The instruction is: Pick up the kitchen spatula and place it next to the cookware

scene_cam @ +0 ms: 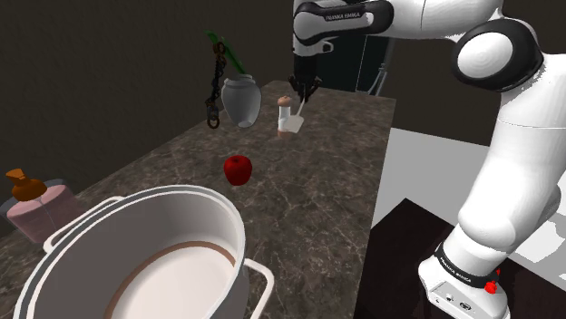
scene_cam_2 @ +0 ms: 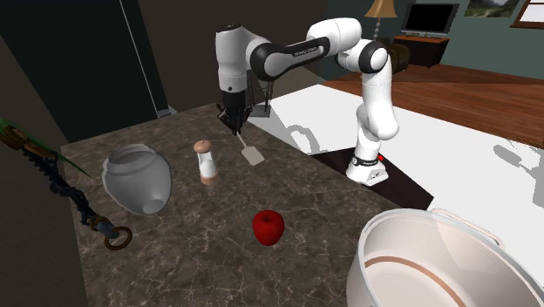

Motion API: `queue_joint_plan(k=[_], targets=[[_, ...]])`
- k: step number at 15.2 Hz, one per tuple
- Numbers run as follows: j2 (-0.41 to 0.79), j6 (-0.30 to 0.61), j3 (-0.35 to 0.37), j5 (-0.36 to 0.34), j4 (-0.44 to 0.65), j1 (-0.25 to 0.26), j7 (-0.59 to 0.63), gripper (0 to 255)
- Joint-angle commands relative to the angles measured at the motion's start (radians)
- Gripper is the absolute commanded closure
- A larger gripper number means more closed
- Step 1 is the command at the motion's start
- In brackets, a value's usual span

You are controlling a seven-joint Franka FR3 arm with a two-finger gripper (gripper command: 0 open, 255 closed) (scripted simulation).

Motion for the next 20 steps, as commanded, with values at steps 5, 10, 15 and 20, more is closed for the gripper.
queue_joint_plan(k=[5, 10, 15, 20], targets=[[0.019, -0.090, 0.001, -0.004, 0.109, 0.007, -0.004, 255], [0.043, -0.170, 0.002, -0.010, 0.211, 0.016, -0.007, 255], [-0.061, -0.154, 0.019, 0.012, 0.092, 0.027, 0.030, 255], [-0.220, -0.110, 0.048, 0.052, -0.110, 0.051, 0.093, 255]])
